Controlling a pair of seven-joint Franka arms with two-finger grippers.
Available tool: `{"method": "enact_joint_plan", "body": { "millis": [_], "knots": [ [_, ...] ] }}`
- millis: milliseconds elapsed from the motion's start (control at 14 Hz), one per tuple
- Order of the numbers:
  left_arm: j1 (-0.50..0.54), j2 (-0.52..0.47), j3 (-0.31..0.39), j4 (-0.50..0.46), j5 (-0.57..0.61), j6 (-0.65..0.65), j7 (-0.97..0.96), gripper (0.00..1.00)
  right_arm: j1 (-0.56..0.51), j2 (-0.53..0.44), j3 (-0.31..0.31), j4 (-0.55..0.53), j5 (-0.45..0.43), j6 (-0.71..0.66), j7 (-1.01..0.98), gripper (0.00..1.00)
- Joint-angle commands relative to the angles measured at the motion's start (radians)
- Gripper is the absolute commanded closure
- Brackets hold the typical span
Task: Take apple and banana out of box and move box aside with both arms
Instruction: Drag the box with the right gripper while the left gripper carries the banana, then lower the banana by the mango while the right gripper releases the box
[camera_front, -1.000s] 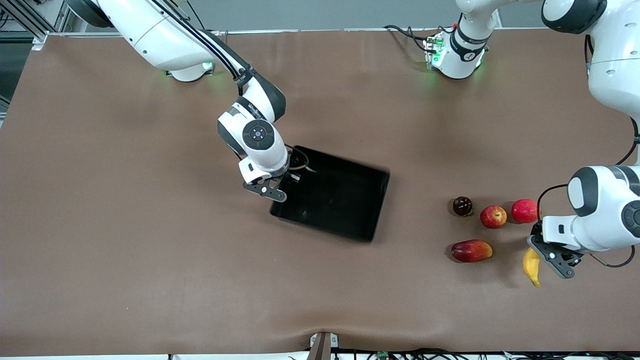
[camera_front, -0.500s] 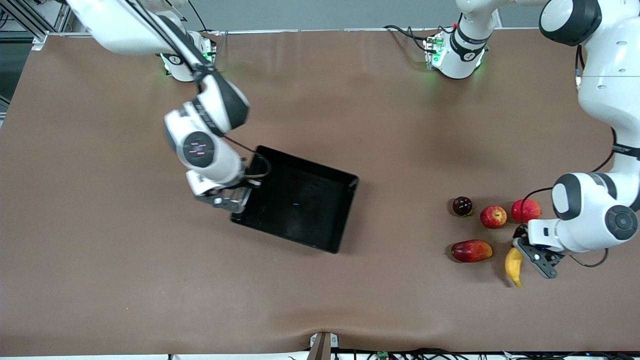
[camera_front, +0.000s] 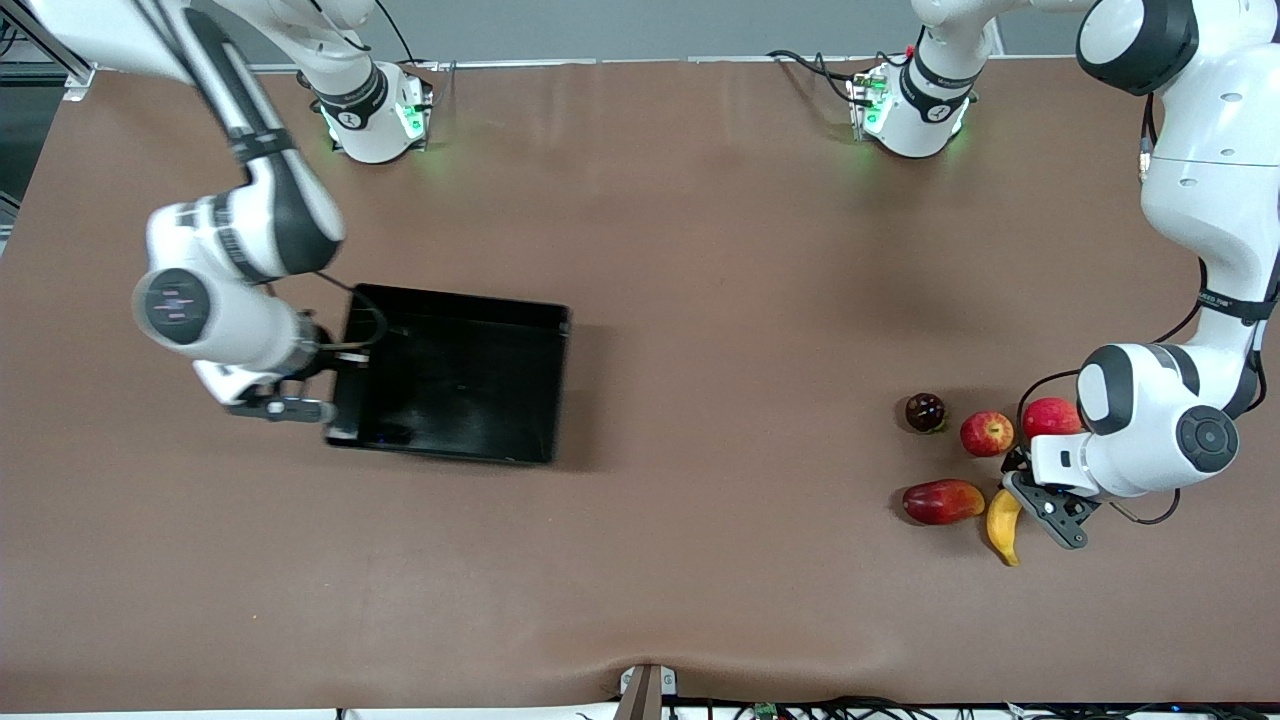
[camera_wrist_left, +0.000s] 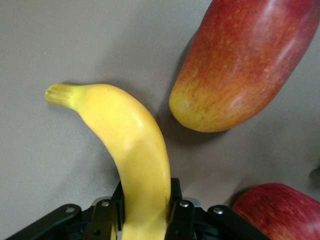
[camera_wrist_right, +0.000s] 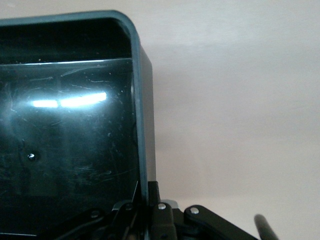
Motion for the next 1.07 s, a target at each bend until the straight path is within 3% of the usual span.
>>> {"method": "enact_joint_plan", "body": {
  "millis": [0,143,429,571,857,929,1000],
  "knots": [
    [0.006,-0.02,-0.003,-0.024,-0.003,0.018,0.014,0.98,-0.159,-0.039,0.022,-0.049,0.031,0.018,-0.207,1.0],
    [0.005,-0.02,0.001,-0.019,0.001,0.018,0.017,0.99,-0.224,-0.036,0.01,-0.057,0.031,0.024,-0.297,1.0],
    [0.008,-0.02,0.003,-0.014,0.055,0.018,0.037,1.0,-0.235,-0.008,-0.094,-0.107,0.028,0.136,-0.352,1.0],
    [0.009,-0.02,0.003,-0.01,0.07,0.018,0.039,0.98,-0.235,-0.004,-0.132,-0.177,0.028,0.283,-0.384,1.0],
    [0.009,-0.016,0.003,0.002,0.069,0.018,0.037,0.93,-0.238,0.053,-0.182,-0.177,0.028,0.352,-0.428,1.0],
    [0.006,-0.016,0.003,0.012,0.071,0.018,0.037,0.87,-0.238,0.059,-0.183,-0.174,0.028,0.353,-0.432,1.0],
    [0.006,-0.01,0.003,0.015,0.064,0.018,0.031,0.41,-0.238,0.059,-0.185,-0.171,0.028,0.347,-0.459,0.43]
  ]
}}
